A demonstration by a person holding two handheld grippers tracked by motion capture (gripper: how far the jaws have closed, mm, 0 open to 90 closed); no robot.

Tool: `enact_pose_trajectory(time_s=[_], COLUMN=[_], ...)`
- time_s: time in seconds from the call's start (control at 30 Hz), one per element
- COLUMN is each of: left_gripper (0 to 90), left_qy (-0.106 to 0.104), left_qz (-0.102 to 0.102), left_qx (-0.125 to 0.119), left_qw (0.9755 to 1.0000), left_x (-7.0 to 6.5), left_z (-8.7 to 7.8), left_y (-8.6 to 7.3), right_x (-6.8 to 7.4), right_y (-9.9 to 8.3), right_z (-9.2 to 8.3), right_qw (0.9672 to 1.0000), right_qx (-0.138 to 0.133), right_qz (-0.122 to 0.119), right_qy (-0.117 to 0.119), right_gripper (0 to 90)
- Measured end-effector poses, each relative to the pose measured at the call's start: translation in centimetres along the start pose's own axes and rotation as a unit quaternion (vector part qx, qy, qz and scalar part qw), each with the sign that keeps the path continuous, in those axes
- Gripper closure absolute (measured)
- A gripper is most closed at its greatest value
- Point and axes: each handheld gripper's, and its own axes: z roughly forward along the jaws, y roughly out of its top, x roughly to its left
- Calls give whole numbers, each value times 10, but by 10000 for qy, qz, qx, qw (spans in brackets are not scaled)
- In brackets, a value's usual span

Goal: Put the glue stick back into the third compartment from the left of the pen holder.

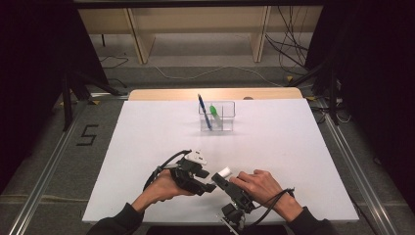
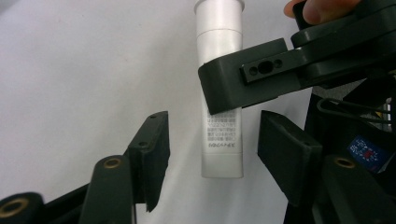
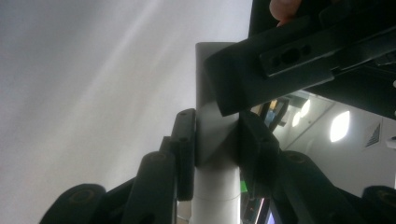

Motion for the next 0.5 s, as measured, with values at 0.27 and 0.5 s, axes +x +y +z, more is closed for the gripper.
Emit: enact_pose_trajectory(time_s=[0.27, 0.5], left_gripper=[496, 553], left_qy=[-131, -279], left_qz=[-15, 48], left_qx=[99, 229], left_qw=[9999, 9993], left_x=[2, 3], left_z=[3, 3], left_y=[2, 4], right_x=[1, 1], right_y=[1, 2], right_z=[0, 0], right_qw=[9999, 9999], right_qx=[-54, -79], right_qz=[-88, -133], right_qy=[5, 19], right_gripper=[702, 702])
